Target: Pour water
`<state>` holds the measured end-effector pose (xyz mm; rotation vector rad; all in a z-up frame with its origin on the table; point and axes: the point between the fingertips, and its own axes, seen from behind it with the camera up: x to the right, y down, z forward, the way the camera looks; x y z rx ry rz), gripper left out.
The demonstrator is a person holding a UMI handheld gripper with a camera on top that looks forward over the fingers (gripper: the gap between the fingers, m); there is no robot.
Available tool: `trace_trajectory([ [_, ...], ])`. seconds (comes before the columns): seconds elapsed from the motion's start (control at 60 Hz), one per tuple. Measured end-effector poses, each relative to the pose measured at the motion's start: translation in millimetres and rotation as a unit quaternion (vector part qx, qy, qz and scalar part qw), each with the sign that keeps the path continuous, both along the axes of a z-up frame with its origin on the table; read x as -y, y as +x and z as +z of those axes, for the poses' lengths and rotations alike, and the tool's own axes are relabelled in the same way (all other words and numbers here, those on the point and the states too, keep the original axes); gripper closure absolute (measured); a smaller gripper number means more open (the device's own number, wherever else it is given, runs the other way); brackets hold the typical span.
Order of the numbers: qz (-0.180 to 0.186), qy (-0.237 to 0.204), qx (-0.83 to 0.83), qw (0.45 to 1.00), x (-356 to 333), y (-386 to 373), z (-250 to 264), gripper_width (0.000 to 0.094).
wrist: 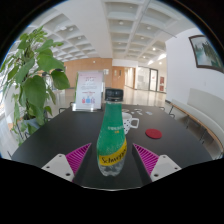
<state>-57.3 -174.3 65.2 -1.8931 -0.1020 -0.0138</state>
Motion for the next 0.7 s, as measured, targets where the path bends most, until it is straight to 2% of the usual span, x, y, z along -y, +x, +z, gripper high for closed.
trace_trajectory([
  [0.067,-0.008,0.013,0.008,1.0,-14,-1,-1,0.0148],
  [0.133,-0.013,0.024,0.016,1.0,-27,-3,-3,0.0237],
  [0.183,-0.017,0.033,0.019,0.999,-32,-2,-1,0.0361],
  [0.35,-0.012,0.047,0.002,0.999,-34,-5,0,0.0454],
  [0.367,-0.011,0.047,0.0,0.999,-34,-5,0,0.0439],
  [0.383,-0.011,0.047,0.0,0.999,-33,-5,0,0.0483],
  [0.4,-0.012,0.05,-0.001,0.999,-33,-5,1,0.0468],
  [0.417,-0.013,0.05,0.0,0.999,-33,-4,1,0.0513],
  [0.533,-0.009,0.064,-0.007,0.998,-32,-11,15,0.0533],
  [0.7,0.034,0.109,-0.093,0.989,-37,-51,84,0.0532],
])
